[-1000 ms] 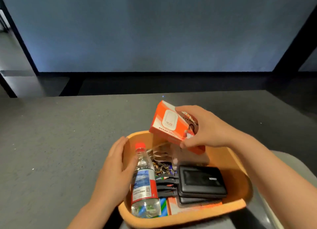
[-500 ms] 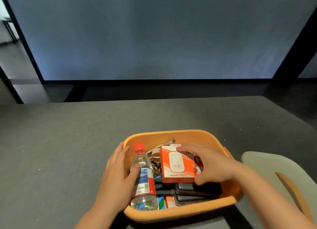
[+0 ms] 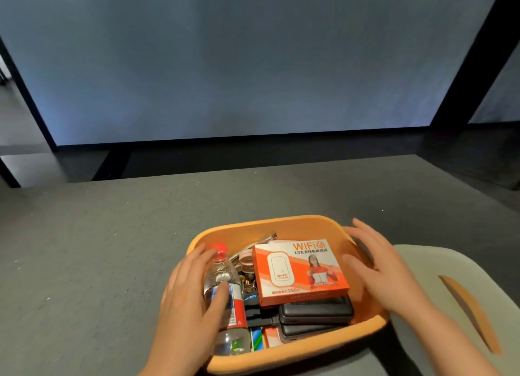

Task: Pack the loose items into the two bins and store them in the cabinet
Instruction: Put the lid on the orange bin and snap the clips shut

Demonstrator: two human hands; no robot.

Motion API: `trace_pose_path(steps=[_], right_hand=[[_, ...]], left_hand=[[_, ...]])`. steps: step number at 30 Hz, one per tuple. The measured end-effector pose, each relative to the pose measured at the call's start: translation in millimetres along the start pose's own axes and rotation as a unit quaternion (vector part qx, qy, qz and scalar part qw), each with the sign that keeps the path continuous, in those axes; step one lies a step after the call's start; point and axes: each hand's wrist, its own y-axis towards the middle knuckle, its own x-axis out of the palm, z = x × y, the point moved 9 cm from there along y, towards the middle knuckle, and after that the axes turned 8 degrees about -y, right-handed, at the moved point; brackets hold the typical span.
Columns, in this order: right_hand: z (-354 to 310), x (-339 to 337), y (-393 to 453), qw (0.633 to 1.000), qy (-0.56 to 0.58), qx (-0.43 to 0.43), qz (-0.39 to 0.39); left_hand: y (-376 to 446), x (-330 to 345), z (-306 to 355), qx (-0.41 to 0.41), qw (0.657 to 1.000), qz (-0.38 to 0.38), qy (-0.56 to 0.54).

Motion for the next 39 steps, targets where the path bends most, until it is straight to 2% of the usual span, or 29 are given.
trace_pose_path(steps=[2, 4, 11, 13, 15, 18, 21, 29, 32, 36, 39], right_hand=[[27, 10, -12, 0.997, 0.021, 0.081, 0.004], [36, 20, -23, 0.990, 0.073, 0.119, 0.004], [43, 5, -38, 0.974, 0.130, 0.179, 0.058], [69, -19, -47, 0.970, 0.083, 0.208, 0.100], [109, -42, -57, 0.964, -0.028, 0.242, 0.106], [181, -48, -78, 0.930, -0.183, 0.318, 0.007], [223, -45, -97, 0.902, -0.231, 0.363, -0.040], [234, -56, -98, 0.891, -0.283, 0.353, 0.027], [225, -73, -96, 0.896, -0.279, 0.337, 0.070], [178, -111, -81, 0.923, -0.240, 0.265, 0.140], [124, -129, -61, 0.950, -0.202, 0.197, 0.131]], left_hand=[[-5, 13, 25, 0.055, 0.998, -0.029, 0.014], [-8, 34, 46, 0.108, 0.991, -0.072, 0.027], [2, 109, 79, 0.160, 0.969, -0.180, 0.051], [6, 125, 91, 0.179, 0.964, -0.192, 0.050], [9, 140, 98, 0.192, 0.958, -0.204, 0.058], [11, 155, 104, 0.200, 0.954, -0.213, 0.073], [12, 166, 103, 0.197, 0.951, -0.228, 0.074], [8, 163, 108, 0.177, 0.952, -0.244, 0.047], [8, 145, 108, 0.175, 0.962, -0.208, 0.023], [17, 102, 93, 0.158, 0.976, -0.148, -0.005], [20, 54, 84, 0.148, 0.987, -0.067, -0.016]])
